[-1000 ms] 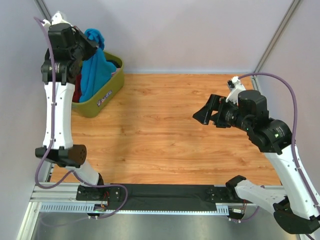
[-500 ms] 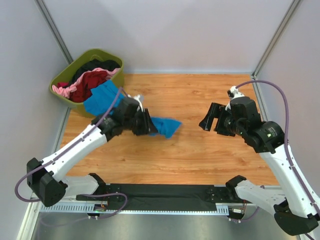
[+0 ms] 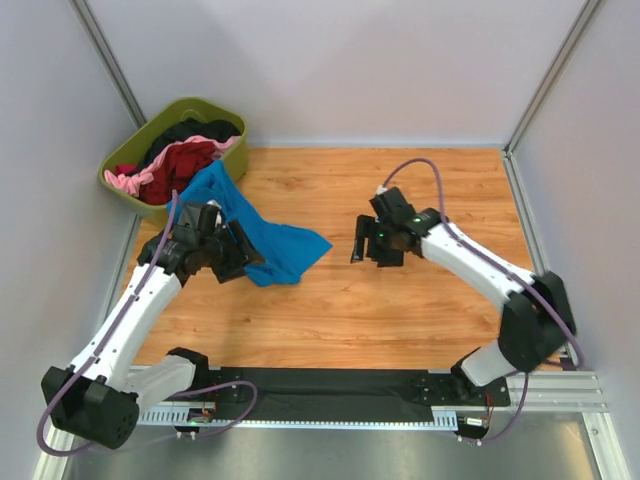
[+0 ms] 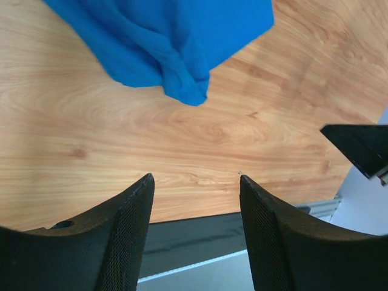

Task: Fold and stack the t-shirts
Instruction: Grab the tshirt from the pile, then move the tshirt to the center of the board

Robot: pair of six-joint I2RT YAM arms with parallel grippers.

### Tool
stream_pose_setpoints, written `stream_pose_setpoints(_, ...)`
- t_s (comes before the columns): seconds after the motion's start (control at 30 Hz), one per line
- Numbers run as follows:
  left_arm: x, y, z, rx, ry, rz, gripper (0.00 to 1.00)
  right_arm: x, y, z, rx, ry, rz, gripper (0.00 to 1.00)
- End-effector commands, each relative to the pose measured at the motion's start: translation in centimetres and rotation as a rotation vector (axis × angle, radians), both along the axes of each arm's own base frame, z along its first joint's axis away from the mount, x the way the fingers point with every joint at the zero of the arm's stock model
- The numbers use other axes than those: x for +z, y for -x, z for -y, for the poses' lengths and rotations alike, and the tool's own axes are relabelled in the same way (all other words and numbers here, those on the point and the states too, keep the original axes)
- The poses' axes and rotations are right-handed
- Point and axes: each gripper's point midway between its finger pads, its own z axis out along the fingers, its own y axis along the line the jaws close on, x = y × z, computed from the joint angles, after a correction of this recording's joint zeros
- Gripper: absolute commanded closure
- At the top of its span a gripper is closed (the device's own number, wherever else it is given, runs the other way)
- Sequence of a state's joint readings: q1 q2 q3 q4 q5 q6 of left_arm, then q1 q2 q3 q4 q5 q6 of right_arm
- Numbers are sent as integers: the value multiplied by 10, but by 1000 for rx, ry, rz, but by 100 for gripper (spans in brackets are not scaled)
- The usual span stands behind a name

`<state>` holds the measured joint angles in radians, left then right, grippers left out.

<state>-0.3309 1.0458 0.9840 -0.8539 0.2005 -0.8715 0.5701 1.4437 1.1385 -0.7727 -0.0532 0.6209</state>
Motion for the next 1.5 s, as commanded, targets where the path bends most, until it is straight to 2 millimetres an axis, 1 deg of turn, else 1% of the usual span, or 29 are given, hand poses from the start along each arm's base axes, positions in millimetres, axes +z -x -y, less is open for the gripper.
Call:
stream_pose_setpoints(0.0, -5, 8, -23, 17, -38, -32, 35, 5, -58, -58, -17, -89, 94, 31)
stream_pose_setpoints(0.07, 0, 6, -34, 54, -58, -14, 35, -7, -69, -75, -32, -99, 65, 33)
stream_pose_setpoints(0.1, 5, 5, -39, 70, -66, 2, 35, 3, -82, -87, -53, -129, 81, 34)
stream_pose_setpoints(0.13, 4, 7, -47, 94, -92, -5, 35, -17, -86, -95, -56, -107, 47, 35)
stream_pose_setpoints(0.2, 8, 8, -61, 140, -126, 3, 35, -22, -88, -115, -44, -111, 38, 35)
stream_pose_setpoints(0.23, 10, 11, -75, 182, -189, 0, 35, -22, -93, -129, -36, -121, 43, 35)
stream_pose_setpoints(0.27, 12, 12, -81, 211, -212, 3, 35, -24, -85, -144, 0, -128, 39, 35)
stream_pose_setpoints(0.33, 20, 15, -95, 268, -262, 23, 35, -20, -80, -167, 61, -149, 64, 34)
stream_pose_setpoints(0.37, 23, 15, -99, 288, -267, 31, 35, -30, -68, -181, 103, -139, 54, 33)
stream_pose_setpoints(0.43, 33, 16, -104, 315, -278, 55, 35, -38, -56, -195, 152, -144, 34, 33)
stream_pose_setpoints(0.47, 36, 15, -104, 320, -275, 69, 34, -50, -47, -201, 173, -133, 10, 32)
stream_pose_setpoints(0.57, 44, 14, -105, 331, -270, 91, 33, -76, -27, -206, 214, -84, -37, 32)
stream_pose_setpoints(0.63, 46, 13, -104, 328, -267, 93, 33, -86, -21, -204, 235, -52, -41, 33)
stream_pose_setpoints(0.73, 50, 8, -103, 320, -262, 99, 33, -96, -19, -189, 226, 8, -41, 45)
stream_pose_setpoints(0.77, 52, 6, -102, 318, -261, 100, 33, -97, -16, -179, 225, 43, -44, 59)
stream_pose_setpoints(0.8, 53, 4, -101, 314, -257, 98, 34, -96, -15, -173, 225, 61, -43, 67)
stream_pose_setpoints(0.83, 53, 3, -100, 310, -256, 99, 34, -95, -22, -160, 198, 111, -10, 74)
stream_pose_setpoints(0.87, 54, 1, -99, 307, -253, 97, 35, -96, -19, -145, 198, 156, -21, 94)
stream_pose_setpoints(0.9, 55, 0, -98, 302, -249, 101, 35, -86, -17, -130, 184, 177, -7, 100)
stream_pose_setpoints(0.97, 56, -1, -99, 287, -262, 114, 35, -89, -2, -94, 190, 251, -26, 100)
stream_pose_setpoints(1.0, 56, -2, -100, 284, -271, 121, 35, -71, -1, -80, 177, 256, 12, 100)
stream_pose_setpoints(1.1, 57, -3, -104, 272, -304, 132, 36, -61, 19, -42, 184, 306, -3, 100)
stream_pose_setpoints(1.13, 56, -4, -104, 266, -309, 132, 36, -51, 27, -26, 174, 317, 14, 100)
stream_pose_setpoints(1.17, 56, -6, -104, 257, -314, 130, 36, -52, 38, -10, 176, 353, -9, 100)
stream_pose_setpoints(1.23, 58, -9, -100, 236, -302, 138, 36, -48, 57, 12, 180, 370, -14, 100)
stream_pose_setpoints(1.3, 55, -15, -94, 213, -281, 135, 36, -46, 71, 27, 177, 379, -34, 100)
stream_pose_setpoints(1.33, 52, -17, -92, 206, -278, 124, 36, -51, 83, 40, 175, 403, -69, 100)
stream_pose_setpoints(1.37, 49, -19, -90, 200, -275, 114, 36, -45, 88, 46, 164, 393, -60, 100)
stream_pose_setpoints(1.47, 41, -24, -90, 188, -291, 90, 35, -42, 103, 74, 101, 420, -102, 100)
